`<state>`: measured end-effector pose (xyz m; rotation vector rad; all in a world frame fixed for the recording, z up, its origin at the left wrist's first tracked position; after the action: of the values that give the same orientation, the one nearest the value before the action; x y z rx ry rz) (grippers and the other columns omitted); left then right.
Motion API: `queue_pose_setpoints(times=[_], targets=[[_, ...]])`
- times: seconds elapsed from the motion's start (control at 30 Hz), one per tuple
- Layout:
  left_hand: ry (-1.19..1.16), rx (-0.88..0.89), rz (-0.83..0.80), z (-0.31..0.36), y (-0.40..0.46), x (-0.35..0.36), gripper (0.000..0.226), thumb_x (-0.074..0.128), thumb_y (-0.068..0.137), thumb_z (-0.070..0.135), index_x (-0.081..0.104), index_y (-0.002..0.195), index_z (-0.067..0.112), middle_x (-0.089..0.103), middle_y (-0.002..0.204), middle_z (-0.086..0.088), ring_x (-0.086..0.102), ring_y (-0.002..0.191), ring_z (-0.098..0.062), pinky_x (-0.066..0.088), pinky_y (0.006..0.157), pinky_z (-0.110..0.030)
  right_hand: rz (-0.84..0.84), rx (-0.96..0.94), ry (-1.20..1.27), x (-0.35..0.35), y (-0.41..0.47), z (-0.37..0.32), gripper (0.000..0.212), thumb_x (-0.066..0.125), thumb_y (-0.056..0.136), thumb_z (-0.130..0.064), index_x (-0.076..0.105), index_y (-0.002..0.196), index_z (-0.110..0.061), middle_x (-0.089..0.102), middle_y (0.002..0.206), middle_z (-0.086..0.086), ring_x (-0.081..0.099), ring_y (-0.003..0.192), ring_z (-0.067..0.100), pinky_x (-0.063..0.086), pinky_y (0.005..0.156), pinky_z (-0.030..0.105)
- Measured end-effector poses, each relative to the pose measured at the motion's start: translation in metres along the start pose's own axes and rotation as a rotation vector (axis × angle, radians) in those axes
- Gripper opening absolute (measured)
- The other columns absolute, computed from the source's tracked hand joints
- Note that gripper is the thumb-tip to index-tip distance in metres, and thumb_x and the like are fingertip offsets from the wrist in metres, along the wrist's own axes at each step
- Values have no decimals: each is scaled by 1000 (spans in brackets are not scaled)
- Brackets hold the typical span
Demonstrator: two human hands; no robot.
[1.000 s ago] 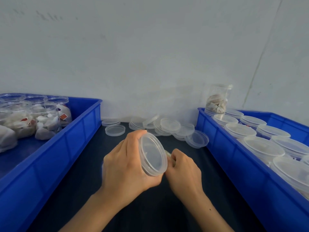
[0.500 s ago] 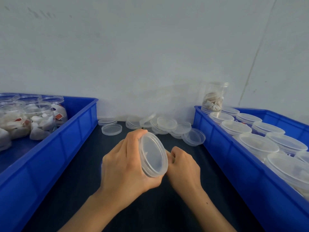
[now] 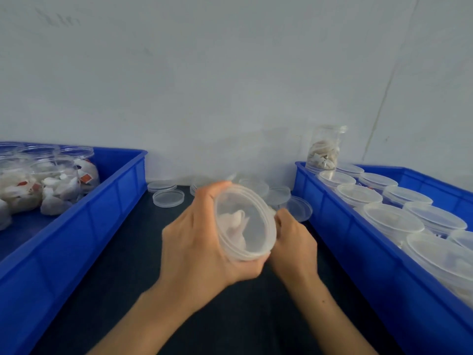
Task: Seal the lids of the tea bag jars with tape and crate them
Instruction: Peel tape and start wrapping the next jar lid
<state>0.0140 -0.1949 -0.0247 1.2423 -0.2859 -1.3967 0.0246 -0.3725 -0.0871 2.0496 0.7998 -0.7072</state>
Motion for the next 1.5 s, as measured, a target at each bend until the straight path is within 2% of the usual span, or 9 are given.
queue_pose_setpoints(times=[0.23, 0.4, 0.6, 0.73, 0.97, 1.13, 1.27, 1.4, 1.5], targets=[[31, -37, 36, -27, -6, -1, 94, 81, 45, 52, 52, 124, 11, 64, 110, 8, 62, 89, -10, 45, 69, -24, -87, -55, 56, 15, -9, -5, 39, 32, 83, -60, 42, 70, -24, 52, 60, -6, 47, 55, 9, 37, 53, 26], [14, -108, 113, -42, -6, -5, 96, 82, 43, 53, 50, 125, 14, 58, 108, 14, 56, 87, -9, 46, 69, -27, -77, -100, 47, 24, -14, -6, 35, 47, 95, -51, 41, 72, -25, 53, 63, -6, 51, 59, 13, 31, 57, 23], [-44, -196, 140, -58, -9, -6, 97, 83, 43, 57, 46, 126, 23, 53, 107, 24, 54, 90, -6, 46, 72, -29, -159, -209, -43, 49, -25, -18, 24, 39, 102, -38, 43, 87, -20, 56, 81, -7, 48, 71, 13, 35, 72, 26], [-89, -221, 147, -62, -10, -4, 98, 87, 43, 61, 43, 125, 29, 47, 107, 34, 51, 92, 1, 46, 76, -27, -160, -223, 57, 55, -27, -20, 20, 47, 99, -29, 41, 83, -20, 50, 72, -9, 46, 68, 11, 33, 67, 23], [-441, -417, 191, -89, -14, 6, 92, 78, 37, 68, 48, 117, 34, 61, 106, 23, 59, 99, 4, 48, 82, -22, -137, -192, 50, 60, -26, -16, 32, 56, 94, -38, 40, 68, -27, 46, 59, -10, 42, 54, 7, 33, 51, 20], [-592, -483, 182, -101, -9, 13, 95, 79, 38, 64, 54, 117, 16, 65, 101, 6, 63, 93, -2, 50, 76, -17, -247, -208, -7, 74, -30, -14, 24, 44, 99, -34, 46, 79, -19, 58, 80, -1, 51, 76, 18, 33, 68, 28], [-662, -503, 151, -105, -8, 18, 90, 86, 51, 60, 55, 117, 7, 63, 97, -1, 63, 85, 4, 48, 70, -7, -245, -200, 142, 75, -31, -14, 14, 46, 98, -20, 52, 87, -15, 55, 94, -2, 48, 89, 15, 42, 83, 30], [-652, -503, 125, -100, -9, 21, 79, 84, 48, 62, 52, 109, 23, 64, 88, 14, 58, 80, 19, 42, 67, 2, -146, -94, 471, 54, -25, -15, 11, 49, 98, -9, 59, 94, -12, 58, 97, -2, 55, 92, 13, 45, 81, 22], [-697, -539, 80, -97, -12, 29, 58, 77, 47, 44, 54, 99, 28, 65, 83, 19, 57, 75, 23, 42, 62, 2, -227, -60, 842, 33, -17, -23, 23, 47, 100, -30, 60, 118, -26, 62, 115, -9, 58, 109, 5, 47, 92, 23]])
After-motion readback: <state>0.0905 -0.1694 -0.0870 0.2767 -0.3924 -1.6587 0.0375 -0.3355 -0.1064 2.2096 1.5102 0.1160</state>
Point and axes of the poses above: each hand's wrist, its own y-axis towards the middle knuckle, its own x-axis out of the palm, z = x × y, the point moved 7 cm from there along y, towards the middle knuckle
